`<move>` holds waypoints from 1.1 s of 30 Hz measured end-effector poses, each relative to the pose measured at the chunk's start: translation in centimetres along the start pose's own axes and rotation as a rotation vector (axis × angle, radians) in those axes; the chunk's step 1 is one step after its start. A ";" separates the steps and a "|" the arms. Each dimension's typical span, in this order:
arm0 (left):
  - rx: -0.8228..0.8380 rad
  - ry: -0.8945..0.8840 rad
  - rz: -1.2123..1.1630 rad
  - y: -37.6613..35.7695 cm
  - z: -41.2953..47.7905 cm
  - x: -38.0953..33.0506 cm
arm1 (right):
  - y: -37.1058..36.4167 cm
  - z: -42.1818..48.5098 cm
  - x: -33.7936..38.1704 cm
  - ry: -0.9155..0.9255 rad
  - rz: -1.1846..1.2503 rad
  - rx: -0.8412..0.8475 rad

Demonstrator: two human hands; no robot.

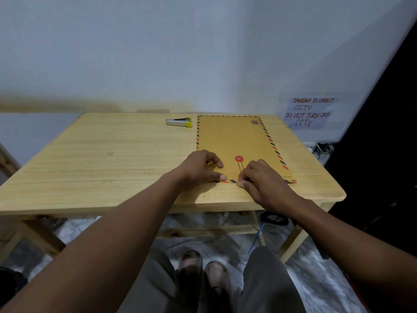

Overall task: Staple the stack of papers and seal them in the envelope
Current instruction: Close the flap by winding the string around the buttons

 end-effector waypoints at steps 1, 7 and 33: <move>0.002 0.001 0.000 0.1 0.0 0.0 | -0.3 0.5 0.2 0.003 -0.013 0.018; 0.056 0.001 -0.048 0.4 0.0 0.4 | -1.2 4.4 -0.8 -0.080 -0.006 0.101; -0.078 -0.566 0.617 0.0 -6.7 -3.4 | 3.0 -4.0 -5.0 -0.139 0.020 0.219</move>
Point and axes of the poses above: each hand's wrist, its own z-axis towards the middle knuckle, its own y-axis out of the back of the hand, x = y × z, the point moved 8 cm from there along z, towards the middle knuckle, and after that the axes turned 10 degrees about -x, right-handed, at the moved point
